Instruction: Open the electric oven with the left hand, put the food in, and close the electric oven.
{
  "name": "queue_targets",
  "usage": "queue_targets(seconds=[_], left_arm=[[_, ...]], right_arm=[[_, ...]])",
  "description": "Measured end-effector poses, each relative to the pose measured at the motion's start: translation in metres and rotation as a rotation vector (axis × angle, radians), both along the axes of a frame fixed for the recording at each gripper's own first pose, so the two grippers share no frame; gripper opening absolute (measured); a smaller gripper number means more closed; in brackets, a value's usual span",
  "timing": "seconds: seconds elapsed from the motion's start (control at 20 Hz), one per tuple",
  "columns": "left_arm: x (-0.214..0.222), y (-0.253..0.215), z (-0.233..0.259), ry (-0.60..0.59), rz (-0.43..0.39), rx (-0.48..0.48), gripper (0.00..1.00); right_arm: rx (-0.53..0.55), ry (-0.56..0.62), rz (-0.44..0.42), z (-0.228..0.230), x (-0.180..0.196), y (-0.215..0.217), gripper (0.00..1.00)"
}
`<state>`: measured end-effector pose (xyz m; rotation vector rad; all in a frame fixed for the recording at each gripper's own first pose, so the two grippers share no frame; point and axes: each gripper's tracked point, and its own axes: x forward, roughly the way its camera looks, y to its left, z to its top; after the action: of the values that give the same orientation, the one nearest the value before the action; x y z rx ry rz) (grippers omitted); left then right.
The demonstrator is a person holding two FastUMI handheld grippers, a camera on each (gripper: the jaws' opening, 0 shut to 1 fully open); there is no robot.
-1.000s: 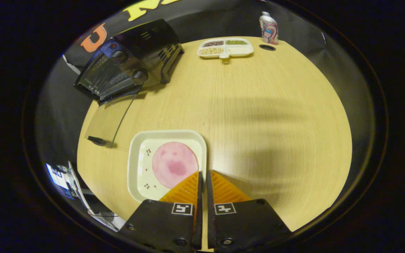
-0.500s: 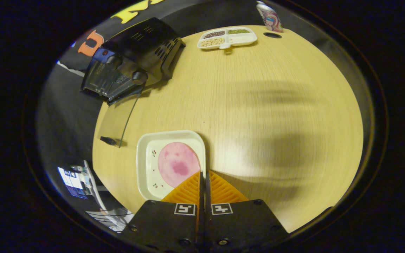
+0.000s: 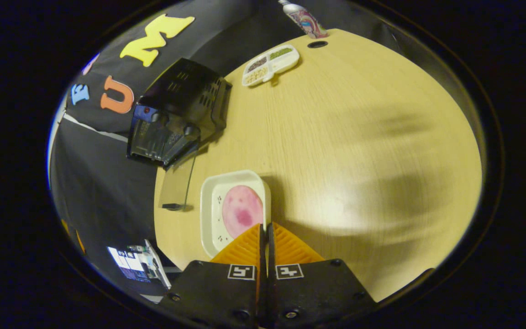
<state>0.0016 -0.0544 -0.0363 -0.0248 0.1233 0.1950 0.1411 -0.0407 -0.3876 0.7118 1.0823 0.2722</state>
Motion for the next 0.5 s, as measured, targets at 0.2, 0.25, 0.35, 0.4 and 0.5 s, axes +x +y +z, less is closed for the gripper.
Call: queue_targets(seconds=[0.2,0.25,0.35,0.4,0.5], left_arm=[[0.002,0.011,0.001,-0.008,-0.076,0.013,0.95],[0.000,0.018,0.000,-0.005,-0.088,0.015,0.95],[0.000,0.032,-0.003,0.004,-0.104,0.020,0.95],[0.001,0.039,-0.006,0.010,-0.111,0.023,0.95],[0.000,0.052,-0.010,0.026,-0.131,0.029,0.95]], right_arm=[[0.056,-0.068,-0.161,0.046,0.002,0.021,0.00],[0.066,-0.080,-0.193,0.056,0.001,0.032,0.01],[0.094,-0.101,-0.251,0.072,0.002,0.060,0.00],[0.113,-0.109,-0.288,0.079,0.002,0.074,0.03],[0.151,-0.117,-0.376,0.086,0.008,0.104,0.01]])
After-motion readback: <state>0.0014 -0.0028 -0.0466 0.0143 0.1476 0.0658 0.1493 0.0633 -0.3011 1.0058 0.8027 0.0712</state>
